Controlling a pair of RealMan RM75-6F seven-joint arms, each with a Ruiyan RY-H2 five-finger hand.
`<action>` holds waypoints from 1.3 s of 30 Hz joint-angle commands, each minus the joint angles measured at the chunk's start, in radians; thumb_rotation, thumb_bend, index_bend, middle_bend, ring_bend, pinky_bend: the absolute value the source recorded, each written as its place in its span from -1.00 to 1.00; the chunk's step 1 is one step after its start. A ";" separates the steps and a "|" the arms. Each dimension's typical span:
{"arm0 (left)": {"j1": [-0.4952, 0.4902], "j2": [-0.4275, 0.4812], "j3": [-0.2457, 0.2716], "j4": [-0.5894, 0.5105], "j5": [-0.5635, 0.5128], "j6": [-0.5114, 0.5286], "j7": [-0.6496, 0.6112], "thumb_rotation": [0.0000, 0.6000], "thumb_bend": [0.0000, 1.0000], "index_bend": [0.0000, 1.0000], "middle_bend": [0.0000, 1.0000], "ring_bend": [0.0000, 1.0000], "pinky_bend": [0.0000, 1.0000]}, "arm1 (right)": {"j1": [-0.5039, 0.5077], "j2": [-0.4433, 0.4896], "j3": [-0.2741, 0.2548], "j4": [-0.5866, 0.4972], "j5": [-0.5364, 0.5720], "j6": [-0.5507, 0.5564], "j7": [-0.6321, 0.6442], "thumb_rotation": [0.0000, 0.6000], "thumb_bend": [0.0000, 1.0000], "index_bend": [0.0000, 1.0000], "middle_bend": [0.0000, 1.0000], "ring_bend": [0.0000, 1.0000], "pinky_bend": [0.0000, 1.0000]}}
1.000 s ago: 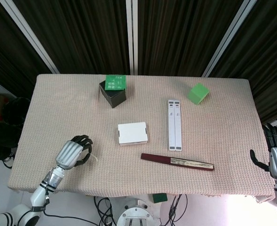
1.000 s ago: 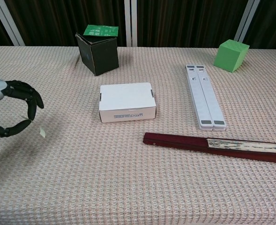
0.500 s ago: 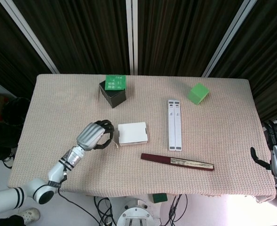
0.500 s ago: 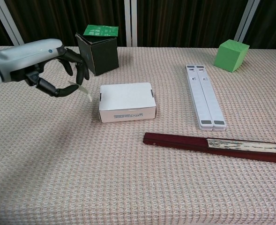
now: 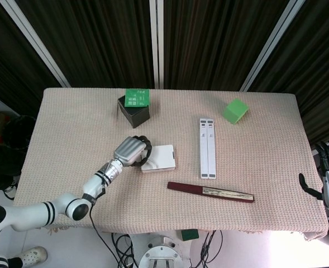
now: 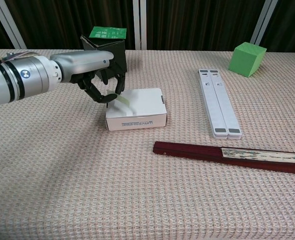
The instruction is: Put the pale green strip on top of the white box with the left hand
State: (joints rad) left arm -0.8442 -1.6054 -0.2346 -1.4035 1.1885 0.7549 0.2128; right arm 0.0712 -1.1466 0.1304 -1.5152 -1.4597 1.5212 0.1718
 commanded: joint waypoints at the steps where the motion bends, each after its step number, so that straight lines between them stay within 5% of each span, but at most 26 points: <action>1: -0.018 -0.012 -0.004 0.016 -0.020 -0.007 0.012 1.00 -0.16 0.20 -0.29 -0.56 -0.35 | 0.004 -0.004 0.002 0.006 0.010 -0.012 0.005 0.76 -0.28 -1.00 -1.00 -1.00 -1.00; 16: -0.072 -0.049 0.006 0.084 -0.085 -0.014 0.042 1.00 -0.16 0.19 -0.30 -0.55 -0.35 | 0.006 -0.009 0.008 0.019 0.033 -0.027 0.010 0.76 -0.28 -1.00 -1.00 -1.00 -1.00; 39: -0.084 -0.072 0.029 0.118 -0.033 0.040 0.000 1.00 -0.24 -0.25 -0.31 -0.56 -0.35 | 0.005 -0.012 0.011 0.020 0.035 -0.027 0.014 0.76 -0.28 -1.00 -1.00 -1.00 -1.00</action>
State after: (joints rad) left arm -0.9298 -1.6789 -0.2061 -1.2834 1.1506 0.7896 0.2151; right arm 0.0768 -1.1589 0.1411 -1.4949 -1.4235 1.4931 0.1848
